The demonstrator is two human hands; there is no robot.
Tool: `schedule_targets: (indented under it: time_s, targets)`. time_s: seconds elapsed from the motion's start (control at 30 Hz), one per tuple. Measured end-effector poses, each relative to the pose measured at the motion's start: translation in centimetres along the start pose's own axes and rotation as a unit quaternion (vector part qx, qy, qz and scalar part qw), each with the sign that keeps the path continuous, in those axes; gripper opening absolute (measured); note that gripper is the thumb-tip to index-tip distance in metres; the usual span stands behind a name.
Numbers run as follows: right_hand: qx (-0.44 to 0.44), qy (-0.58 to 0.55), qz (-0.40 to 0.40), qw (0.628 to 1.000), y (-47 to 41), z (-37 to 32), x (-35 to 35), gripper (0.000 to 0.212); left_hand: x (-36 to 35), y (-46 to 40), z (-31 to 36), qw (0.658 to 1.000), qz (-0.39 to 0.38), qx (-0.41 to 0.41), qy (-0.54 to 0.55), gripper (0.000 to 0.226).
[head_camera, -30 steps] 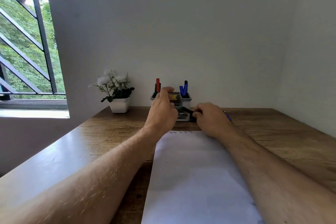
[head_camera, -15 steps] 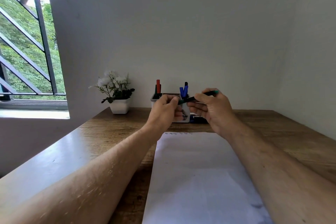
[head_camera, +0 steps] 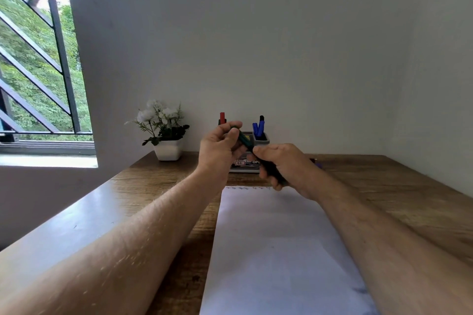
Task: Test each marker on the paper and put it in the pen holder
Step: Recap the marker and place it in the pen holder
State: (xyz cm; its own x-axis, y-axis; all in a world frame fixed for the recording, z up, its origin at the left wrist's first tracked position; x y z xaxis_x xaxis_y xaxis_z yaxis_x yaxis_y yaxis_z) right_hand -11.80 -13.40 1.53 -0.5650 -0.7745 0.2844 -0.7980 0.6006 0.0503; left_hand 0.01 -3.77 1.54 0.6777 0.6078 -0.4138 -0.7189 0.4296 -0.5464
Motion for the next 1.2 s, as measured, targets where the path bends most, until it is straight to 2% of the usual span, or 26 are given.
schedule_targets:
  time_s: [0.13, 0.23, 0.4, 0.53, 0.67, 0.77, 0.87, 0.97, 1.2]
  targets:
    - [0.013, 0.002, 0.029, 0.999, 0.1, -0.2, -0.1, 0.043, 0.0, 0.3, 0.0, 0.999, -0.046, 0.002, -0.003, 0.019]
    - [0.034, 0.014, 0.047, 0.998, 0.1, -0.1, 0.0, 0.039, 0.0, 0.5, 0.0, 0.998, -0.068, 0.008, -0.001, 0.022]
    - [0.09, 0.107, 0.104, 0.985, -0.2, 0.1, 0.1, 0.026, -0.1, 0.7, 0.1, 0.996, -0.085, 0.009, -0.004, 0.025]
    - [0.13, 0.16, 0.176, 0.963, -0.2, 0.0, 0.2, 0.025, -0.1, 0.6, 0.0, 0.996, -0.083, 0.012, -0.008, 0.023]
    - [0.136, 0.209, 0.202, 0.947, 0.1, -0.3, 0.5, 0.034, -0.1, 0.6, 0.1, 0.996, -0.085, 0.021, -0.013, 0.018]
    - [0.136, 0.229, 0.209, 0.941, 0.1, -0.5, 0.7, 0.039, -0.2, 0.6, 0.0, 0.997, -0.075, 0.017, -0.02, 0.014]
    - [0.135, 0.239, 0.226, 0.935, 0.1, -0.7, 0.6, 0.055, -0.1, 0.4, 0.3, 0.998, -0.051, -0.002, -0.023, 0.01]
    - [0.135, 0.219, 0.222, 0.94, 0.2, -0.7, 0.5, 0.061, -0.3, 0.2, 0.6, 0.999, -0.045, -0.024, -0.001, 0.01]
    - [0.09, 0.166, 0.228, 0.955, 0.5, 0.0, 1.3, 0.048, 0.0, -0.5, 0.6, 0.997, 0.047, -0.056, 0.032, 0.017]
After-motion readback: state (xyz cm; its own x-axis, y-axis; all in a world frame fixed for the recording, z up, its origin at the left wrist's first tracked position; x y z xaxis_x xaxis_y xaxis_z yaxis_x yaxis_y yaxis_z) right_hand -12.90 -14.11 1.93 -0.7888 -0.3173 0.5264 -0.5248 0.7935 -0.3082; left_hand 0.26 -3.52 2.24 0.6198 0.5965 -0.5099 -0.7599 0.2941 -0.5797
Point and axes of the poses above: each hand's wrist, its own y-axis away from the middle knuckle, its own x-axis out of the back of the hand, z = x × y, the point moved 1 cm from there along -y, towards the middle knuckle, and after that the axes turned 14 degrees about -x, right-handed, at the moved point
